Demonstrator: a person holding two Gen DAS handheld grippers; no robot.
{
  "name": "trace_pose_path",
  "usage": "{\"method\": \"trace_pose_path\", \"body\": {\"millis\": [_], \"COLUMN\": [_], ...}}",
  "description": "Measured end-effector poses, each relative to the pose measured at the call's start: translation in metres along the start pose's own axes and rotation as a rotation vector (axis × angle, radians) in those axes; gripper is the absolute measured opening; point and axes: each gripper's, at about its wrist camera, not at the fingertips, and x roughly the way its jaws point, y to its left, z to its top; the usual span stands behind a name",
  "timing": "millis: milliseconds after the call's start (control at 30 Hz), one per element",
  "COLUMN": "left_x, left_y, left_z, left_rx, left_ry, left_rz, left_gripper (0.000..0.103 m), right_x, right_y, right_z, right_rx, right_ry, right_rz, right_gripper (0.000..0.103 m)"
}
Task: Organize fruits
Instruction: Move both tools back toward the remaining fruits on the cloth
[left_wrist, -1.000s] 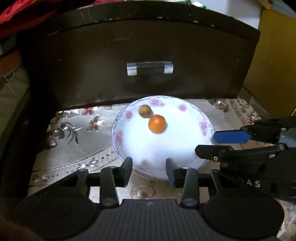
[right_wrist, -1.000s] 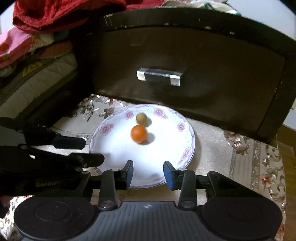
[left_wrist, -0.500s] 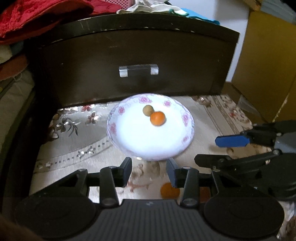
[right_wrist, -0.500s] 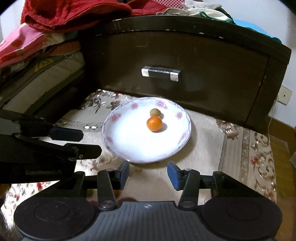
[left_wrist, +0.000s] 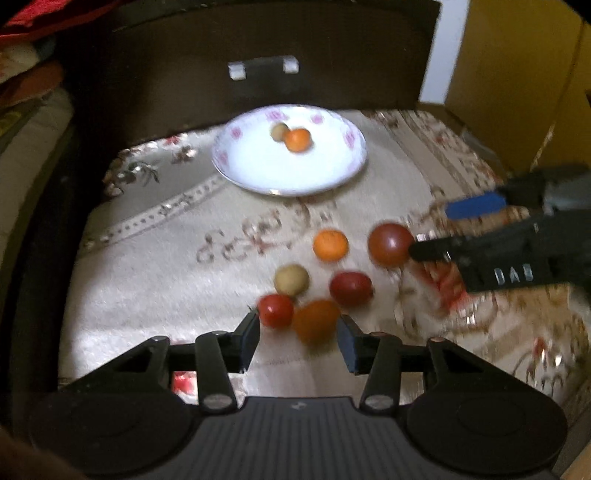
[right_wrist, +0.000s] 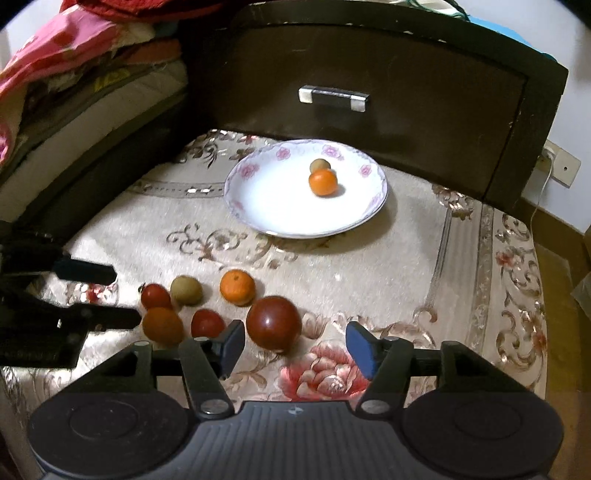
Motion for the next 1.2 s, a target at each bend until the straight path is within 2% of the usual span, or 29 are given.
{"method": "trace_pose_path", "body": {"millis": [200, 400, 800, 933, 967, 1067, 1200], "left_x": [0.012, 0.026, 0.033, 0.033, 0.033, 0.033, 0.032], "left_y": [-0.012, -0.01, -0.014, -0.012, -0.012, -0.01, -0.01], "left_z": [-0.004, -0.004, -0.002, -0.002, -0.002, -0.002, -0.003], "left_rx": [0.059, 0.057, 0.071, 0.071, 0.07, 0.065, 0.067], "left_ry": [0.012, 0.025, -0.011, -0.014, -0.014, -0.014, -0.011], "left_rz": [-0.017, -0.033, -0.051, -0.055, -0.055, -0.057, -0.061], "left_gripper": [0.051, 0.051, 0.05, 0.046, 0.045, 0.044, 0.044], "right_x": [0.007, 0.018, 0.038, 0.045, 0.046, 0.05, 0.048], "right_y": [-0.001, -0.003, -0.003, -0.001, 0.001, 0.001, 0.002], "right_z": [0.001, 0.001, 0.007, 0.007, 0.007, 0.008, 0.008], "right_rx": [-0.005, -0.006, -0.001, 0.013, 0.01, 0.022, 0.013], "right_ry": [0.003, 0.019, 0.029, 0.063, 0.066, 0.085, 0.097], "right_rz": [0.004, 0.012, 0.061, 0.088, 0.084, 0.112, 0.111], "right_gripper": [0.059, 0.06, 0.062, 0.053, 0.044, 0.028, 0.029]}}
